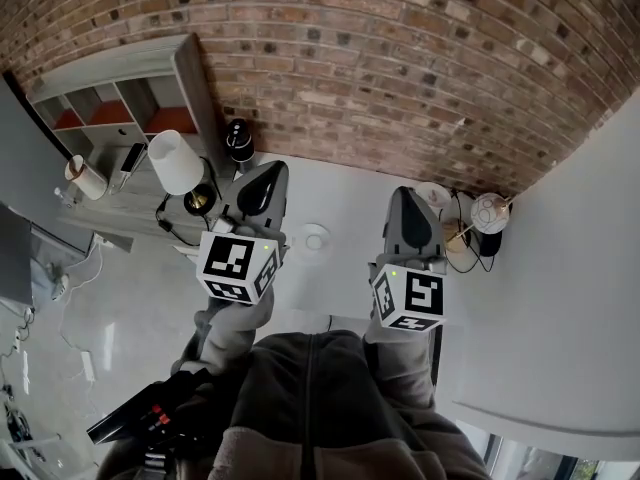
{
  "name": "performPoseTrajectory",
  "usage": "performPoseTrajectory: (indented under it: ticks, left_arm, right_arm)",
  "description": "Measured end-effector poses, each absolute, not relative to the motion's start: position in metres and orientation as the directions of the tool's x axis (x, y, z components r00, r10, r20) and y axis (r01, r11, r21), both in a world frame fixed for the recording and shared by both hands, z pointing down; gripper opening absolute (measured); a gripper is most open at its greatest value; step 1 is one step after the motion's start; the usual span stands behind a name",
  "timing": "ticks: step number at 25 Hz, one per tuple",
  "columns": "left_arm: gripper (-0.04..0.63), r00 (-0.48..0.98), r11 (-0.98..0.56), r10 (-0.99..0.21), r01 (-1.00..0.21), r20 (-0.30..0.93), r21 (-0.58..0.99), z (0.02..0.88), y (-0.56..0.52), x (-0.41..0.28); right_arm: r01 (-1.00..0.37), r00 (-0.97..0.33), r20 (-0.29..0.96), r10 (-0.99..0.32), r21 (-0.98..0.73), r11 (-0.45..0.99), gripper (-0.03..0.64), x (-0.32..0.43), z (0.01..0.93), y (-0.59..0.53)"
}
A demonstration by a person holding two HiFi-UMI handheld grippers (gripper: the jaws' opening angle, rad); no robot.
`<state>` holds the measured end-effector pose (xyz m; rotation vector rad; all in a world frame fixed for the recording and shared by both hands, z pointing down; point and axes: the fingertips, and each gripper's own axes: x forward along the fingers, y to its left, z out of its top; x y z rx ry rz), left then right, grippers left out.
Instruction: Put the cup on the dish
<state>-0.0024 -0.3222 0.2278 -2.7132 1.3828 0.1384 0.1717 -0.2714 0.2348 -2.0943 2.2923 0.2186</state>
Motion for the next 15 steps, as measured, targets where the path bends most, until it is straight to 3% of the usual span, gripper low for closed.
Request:
performPoseTrajectory:
  ticks: [15]
  left_arm:
    - [0.005, 0.602, -0.600, -0.788, -0.798, -0.130, -0.054, 0.220, -0.327, 0.009]
  right_arm:
    - [-0.991, -0.093, -0.154, -0.984, 0.109, 0.077, 0.002, 0.173, 0.221, -0.272]
